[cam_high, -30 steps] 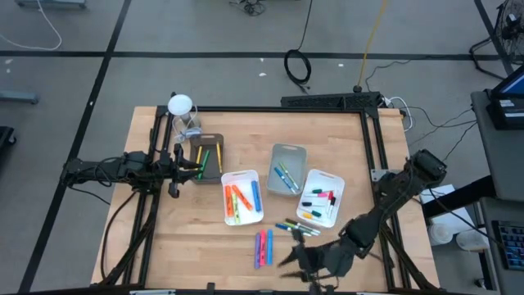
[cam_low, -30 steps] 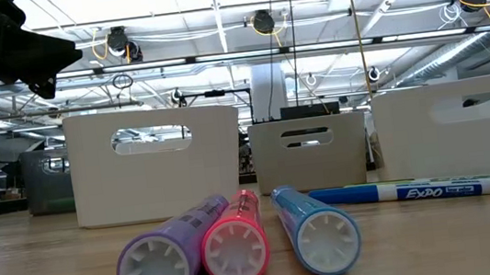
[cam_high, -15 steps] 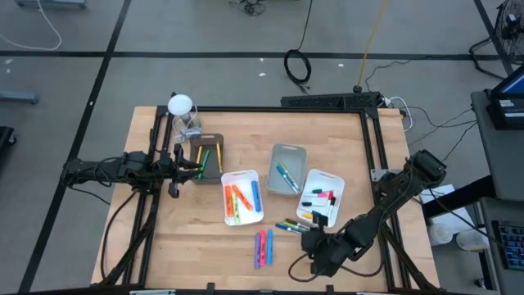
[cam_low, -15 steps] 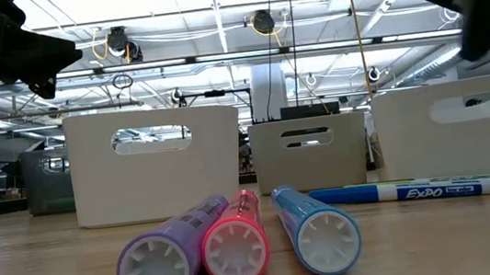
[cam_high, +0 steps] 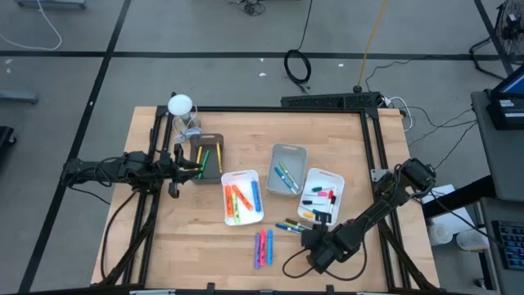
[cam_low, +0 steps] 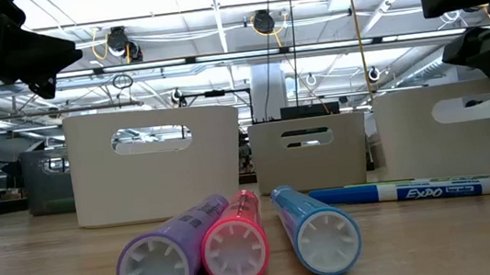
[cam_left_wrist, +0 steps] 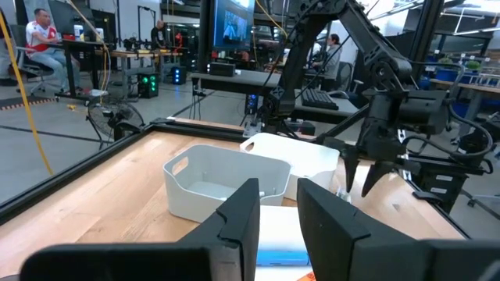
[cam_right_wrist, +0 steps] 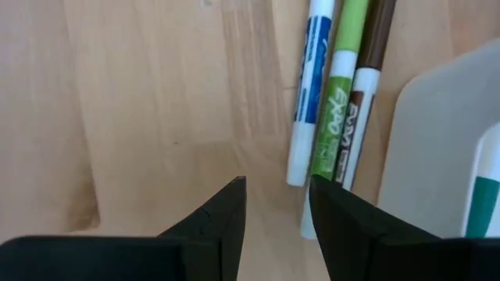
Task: Pick & Place Markers
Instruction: Put the brown dry erase marker into the gray bin
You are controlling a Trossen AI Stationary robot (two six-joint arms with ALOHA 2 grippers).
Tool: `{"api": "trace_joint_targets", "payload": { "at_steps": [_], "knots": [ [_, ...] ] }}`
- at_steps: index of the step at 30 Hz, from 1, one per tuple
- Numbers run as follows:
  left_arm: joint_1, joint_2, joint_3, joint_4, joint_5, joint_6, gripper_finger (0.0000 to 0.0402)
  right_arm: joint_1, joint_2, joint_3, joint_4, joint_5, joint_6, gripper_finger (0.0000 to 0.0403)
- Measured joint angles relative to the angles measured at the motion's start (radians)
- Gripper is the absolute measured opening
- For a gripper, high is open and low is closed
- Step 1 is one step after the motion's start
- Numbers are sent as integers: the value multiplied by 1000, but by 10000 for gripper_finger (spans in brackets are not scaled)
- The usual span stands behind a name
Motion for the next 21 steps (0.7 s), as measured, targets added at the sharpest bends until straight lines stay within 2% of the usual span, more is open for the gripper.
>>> {"api": "trace_joint_targets", "payload": {
  "at_steps": [11,21],
  "knots": [
    [0,0,0,0,0,0,90,-29,-1,0,-96,0,-1,132],
    [0,0,0,0,0,0,90,-68,-1,-39,-79,-3,-59,132]
  ]
}}
